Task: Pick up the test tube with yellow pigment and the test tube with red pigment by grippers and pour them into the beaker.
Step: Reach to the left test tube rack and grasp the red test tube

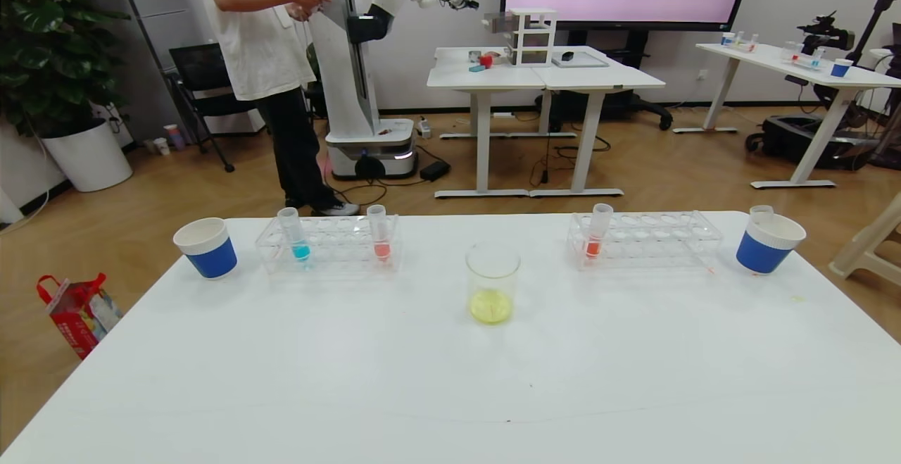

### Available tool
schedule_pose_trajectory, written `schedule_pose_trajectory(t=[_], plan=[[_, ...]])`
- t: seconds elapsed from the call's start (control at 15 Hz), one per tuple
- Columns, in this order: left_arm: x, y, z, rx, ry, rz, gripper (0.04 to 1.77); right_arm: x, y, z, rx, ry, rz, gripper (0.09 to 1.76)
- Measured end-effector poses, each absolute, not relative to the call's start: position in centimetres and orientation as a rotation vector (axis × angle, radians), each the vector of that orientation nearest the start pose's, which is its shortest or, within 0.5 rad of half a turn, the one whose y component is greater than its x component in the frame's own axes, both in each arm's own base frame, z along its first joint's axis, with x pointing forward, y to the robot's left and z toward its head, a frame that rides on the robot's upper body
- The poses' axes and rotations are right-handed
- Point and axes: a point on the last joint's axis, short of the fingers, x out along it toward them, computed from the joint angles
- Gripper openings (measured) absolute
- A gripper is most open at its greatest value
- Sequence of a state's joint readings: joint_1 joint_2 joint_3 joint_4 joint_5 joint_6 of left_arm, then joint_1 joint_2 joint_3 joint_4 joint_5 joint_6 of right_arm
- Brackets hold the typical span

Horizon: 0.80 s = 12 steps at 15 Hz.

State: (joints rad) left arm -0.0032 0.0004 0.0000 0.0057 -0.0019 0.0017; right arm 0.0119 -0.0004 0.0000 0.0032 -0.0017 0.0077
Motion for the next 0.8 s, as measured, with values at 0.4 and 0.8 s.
schedule_pose_trajectory(t=[0.4,0.8], plan=[[-2.28,0.0,7.49,0.007,0.007,-0.006,1.75,-2.28,-0.03,7.51,0.008,0.003,0.01,1.74],[-2.28,0.0,7.49,0.0,0.006,-0.004,1.75,-2.28,-0.03,7.51,0.008,0.003,0.01,1.74]])
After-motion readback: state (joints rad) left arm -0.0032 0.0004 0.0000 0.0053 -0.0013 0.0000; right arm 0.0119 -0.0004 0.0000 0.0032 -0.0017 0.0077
